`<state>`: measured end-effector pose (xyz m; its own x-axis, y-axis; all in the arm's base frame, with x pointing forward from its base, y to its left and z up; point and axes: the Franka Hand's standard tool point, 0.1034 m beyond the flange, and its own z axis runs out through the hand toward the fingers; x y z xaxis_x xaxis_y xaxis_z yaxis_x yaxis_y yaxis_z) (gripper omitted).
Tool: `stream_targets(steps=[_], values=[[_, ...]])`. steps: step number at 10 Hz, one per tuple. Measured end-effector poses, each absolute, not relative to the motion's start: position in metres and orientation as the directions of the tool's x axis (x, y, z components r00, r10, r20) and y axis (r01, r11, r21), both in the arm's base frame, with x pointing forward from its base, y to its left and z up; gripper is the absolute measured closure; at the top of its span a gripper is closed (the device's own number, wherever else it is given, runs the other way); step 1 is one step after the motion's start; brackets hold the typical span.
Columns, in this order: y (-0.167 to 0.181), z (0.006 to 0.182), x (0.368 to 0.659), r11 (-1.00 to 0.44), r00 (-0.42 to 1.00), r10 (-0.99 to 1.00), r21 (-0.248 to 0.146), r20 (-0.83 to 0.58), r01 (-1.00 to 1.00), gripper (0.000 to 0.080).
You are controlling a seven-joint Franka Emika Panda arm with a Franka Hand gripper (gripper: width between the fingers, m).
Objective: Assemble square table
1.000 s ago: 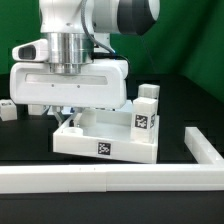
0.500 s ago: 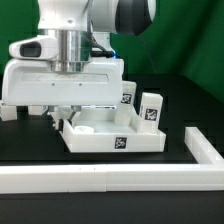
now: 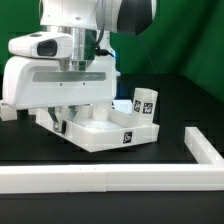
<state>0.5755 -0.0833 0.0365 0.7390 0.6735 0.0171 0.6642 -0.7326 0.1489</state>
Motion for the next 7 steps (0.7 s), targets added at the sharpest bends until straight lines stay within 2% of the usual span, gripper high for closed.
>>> stream_targets(steps=[1, 2, 3, 6, 7], values=[[-0.078, 0.04, 0.588, -0.642, 0.651, 0.759, 0.168, -0.004, 0.748, 0.0752], [-0.071, 0.046, 0.606, -0.497, 0.511, 0.859, 0.193, -0.028, 0.846, 0.0752], [-0.063, 0.048, 0.613, -0.367, 0.386, 0.921, 0.203, -0.059, 0.908, 0.0752], [-0.069, 0.047, 0.611, -0.225, 0.248, 0.963, 0.191, -0.107, 0.955, 0.0752], [-0.06, 0.047, 0.615, -0.195, 0.219, 0.968, 0.184, -0.121, 0.963, 0.0752]])
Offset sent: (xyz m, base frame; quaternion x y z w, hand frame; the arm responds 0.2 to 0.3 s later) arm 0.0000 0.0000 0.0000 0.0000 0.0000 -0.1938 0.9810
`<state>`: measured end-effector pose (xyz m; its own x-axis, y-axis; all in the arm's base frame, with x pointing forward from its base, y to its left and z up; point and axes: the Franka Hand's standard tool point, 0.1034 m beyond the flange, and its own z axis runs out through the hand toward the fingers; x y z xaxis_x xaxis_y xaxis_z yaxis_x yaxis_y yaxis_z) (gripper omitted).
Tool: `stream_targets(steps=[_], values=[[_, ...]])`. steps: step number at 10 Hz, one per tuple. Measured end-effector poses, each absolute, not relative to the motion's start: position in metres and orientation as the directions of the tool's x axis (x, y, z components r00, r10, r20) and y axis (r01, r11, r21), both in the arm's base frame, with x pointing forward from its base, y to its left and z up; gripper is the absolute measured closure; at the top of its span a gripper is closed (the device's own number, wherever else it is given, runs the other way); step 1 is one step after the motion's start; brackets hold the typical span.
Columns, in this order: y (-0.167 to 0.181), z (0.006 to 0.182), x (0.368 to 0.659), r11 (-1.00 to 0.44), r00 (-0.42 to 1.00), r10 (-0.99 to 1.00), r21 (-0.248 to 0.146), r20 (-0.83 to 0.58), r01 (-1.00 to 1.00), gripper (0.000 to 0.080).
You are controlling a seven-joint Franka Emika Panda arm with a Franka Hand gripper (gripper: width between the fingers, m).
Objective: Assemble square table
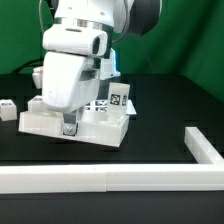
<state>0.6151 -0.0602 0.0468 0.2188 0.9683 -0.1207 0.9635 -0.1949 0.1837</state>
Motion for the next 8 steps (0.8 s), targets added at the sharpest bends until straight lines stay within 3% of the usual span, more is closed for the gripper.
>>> stream_targets(steps=[2, 4, 8], values=[[-0.008, 0.047, 0.652, -0.117, 0.139, 0.985, 0.193, -0.105, 0.974, 0.0752], [0.028, 0.054, 0.683, -0.088, 0.114, 0.991, 0.301, -0.069, 0.95, 0.0751], [0.022, 0.054, 0.682, -0.101, 0.127, 0.989, 0.299, -0.069, 0.949, 0.0751]])
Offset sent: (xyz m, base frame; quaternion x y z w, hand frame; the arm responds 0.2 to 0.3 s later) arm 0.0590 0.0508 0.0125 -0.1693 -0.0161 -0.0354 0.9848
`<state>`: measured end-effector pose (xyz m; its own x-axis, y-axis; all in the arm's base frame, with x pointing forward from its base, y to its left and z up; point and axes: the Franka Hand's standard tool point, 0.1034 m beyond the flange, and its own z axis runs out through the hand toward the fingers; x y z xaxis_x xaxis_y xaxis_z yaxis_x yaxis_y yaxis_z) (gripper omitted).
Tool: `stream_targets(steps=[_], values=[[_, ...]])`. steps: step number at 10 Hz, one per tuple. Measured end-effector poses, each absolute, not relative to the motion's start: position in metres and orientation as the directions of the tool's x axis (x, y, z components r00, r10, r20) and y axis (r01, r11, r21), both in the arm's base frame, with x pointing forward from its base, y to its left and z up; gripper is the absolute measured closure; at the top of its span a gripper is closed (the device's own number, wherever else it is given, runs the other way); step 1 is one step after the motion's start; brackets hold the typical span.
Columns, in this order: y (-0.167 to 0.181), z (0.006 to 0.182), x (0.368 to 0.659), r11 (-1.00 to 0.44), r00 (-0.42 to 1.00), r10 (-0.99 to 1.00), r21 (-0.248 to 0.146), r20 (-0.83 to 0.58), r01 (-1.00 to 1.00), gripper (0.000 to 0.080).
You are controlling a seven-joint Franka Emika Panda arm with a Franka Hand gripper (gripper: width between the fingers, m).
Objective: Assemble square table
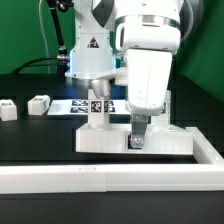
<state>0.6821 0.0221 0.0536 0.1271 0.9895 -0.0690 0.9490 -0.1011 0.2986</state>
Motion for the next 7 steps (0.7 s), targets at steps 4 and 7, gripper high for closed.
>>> stream_targets(steps=[4, 7], values=[[0.038, 0.046, 0.681, -0.136, 0.157, 0.986, 0.285, -0.053, 0.949, 0.0749], [0.042, 0.035, 0.681, -0.131, 0.152, 0.987, 0.281, -0.056, 0.951, 0.0738]])
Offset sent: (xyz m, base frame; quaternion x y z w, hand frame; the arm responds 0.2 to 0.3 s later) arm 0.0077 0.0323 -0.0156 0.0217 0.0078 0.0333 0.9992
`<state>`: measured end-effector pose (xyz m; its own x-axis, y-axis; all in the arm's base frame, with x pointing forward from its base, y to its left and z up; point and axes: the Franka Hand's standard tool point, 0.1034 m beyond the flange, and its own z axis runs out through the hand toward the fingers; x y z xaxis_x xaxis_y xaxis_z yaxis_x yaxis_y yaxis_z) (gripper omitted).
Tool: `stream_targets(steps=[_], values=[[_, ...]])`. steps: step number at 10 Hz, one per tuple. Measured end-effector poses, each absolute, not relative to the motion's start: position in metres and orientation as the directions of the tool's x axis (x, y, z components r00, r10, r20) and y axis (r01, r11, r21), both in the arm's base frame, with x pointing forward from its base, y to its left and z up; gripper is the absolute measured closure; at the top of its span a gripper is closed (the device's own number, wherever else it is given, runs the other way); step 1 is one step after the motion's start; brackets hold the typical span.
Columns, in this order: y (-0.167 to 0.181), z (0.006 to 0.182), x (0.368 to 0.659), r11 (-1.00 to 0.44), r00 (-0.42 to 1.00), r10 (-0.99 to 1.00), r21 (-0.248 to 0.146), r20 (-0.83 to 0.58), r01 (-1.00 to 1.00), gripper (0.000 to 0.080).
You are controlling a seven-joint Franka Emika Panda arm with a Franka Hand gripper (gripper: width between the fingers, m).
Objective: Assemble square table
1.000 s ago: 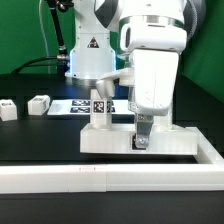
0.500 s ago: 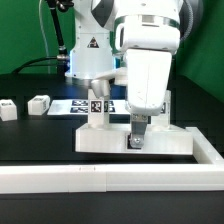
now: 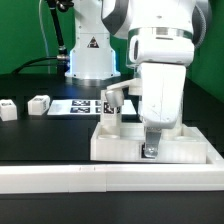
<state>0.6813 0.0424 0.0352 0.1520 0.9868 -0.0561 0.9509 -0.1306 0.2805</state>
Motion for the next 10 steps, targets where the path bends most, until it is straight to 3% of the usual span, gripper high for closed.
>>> stream_targets(steps=[5, 7, 8, 9, 10], values=[[0.0394, 0.0329, 0.6815, -0.133, 0.154, 0.986, 0.281, -0.057, 0.951, 0.0735], [0.0388, 0.0328, 0.6814, -0.134, 0.155, 0.986, 0.281, -0.057, 0.951, 0.0426], [0.0385, 0.0327, 0.6813, -0.134, 0.156, 0.986, 0.28, -0.057, 0.951, 0.0426], [0.0383, 0.0327, 0.6813, -0.134, 0.156, 0.986, 0.28, -0.057, 0.95, 0.0245], [0.0379, 0.0326, 0.6813, -0.135, 0.157, 0.986, 0.28, -0.057, 0.95, 0.0172]])
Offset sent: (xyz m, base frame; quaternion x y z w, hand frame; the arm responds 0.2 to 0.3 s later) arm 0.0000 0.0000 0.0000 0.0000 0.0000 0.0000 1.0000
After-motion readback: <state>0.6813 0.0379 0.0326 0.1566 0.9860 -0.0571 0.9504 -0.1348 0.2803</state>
